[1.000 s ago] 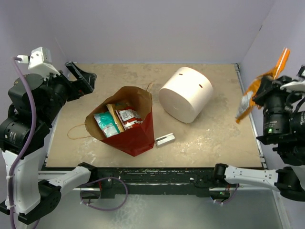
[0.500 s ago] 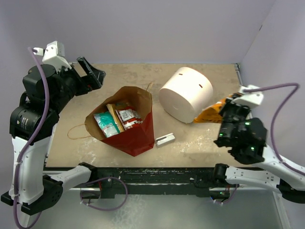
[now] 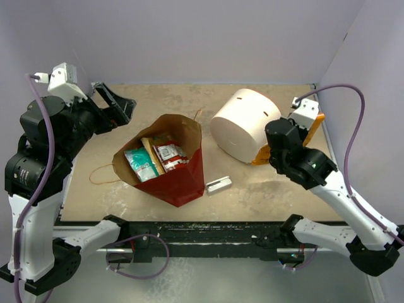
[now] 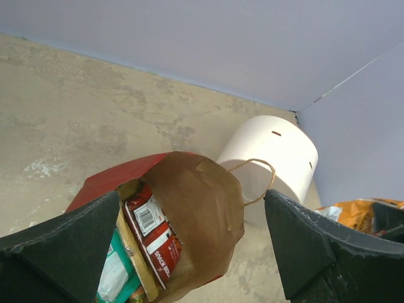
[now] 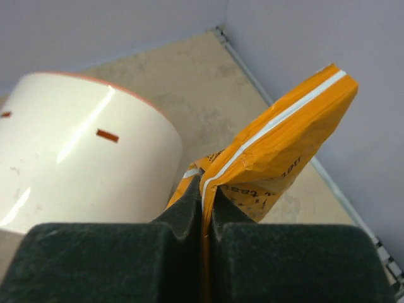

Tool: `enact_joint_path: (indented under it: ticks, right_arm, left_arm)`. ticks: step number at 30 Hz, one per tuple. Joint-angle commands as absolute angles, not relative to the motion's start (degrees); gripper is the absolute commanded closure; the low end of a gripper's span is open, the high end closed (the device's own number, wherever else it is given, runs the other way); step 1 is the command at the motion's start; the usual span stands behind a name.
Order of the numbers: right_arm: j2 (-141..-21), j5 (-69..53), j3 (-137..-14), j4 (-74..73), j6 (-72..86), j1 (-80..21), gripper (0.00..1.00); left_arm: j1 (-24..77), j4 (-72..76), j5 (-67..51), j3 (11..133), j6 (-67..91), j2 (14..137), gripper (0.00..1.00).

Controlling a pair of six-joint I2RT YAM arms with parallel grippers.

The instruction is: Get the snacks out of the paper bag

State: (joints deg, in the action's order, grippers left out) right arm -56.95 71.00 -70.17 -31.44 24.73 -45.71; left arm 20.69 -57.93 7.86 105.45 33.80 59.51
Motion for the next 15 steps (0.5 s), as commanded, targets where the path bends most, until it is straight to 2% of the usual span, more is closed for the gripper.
enact_joint_path:
  ticks: [1,5,15]
  right_arm:
    - [-54.2,58.8,-66.8,-41.1,40.8,-42.2,1.0]
    - [-51.2,55.0,-62.5,-37.6,40.9,-38.8,1.0]
    - [-56.4,35.5,-55.8,-20.7,35.7,-26.0,1.0]
  left_arm:
    - [20.6,-56.5,7.4,105.2,35.4,58.9,0.01]
    - [20.6,-57.3,7.4,105.2,35.9,58.4,0.01]
    - [20.6,-57.7,6.7,103.9,37.2,57.4,0.01]
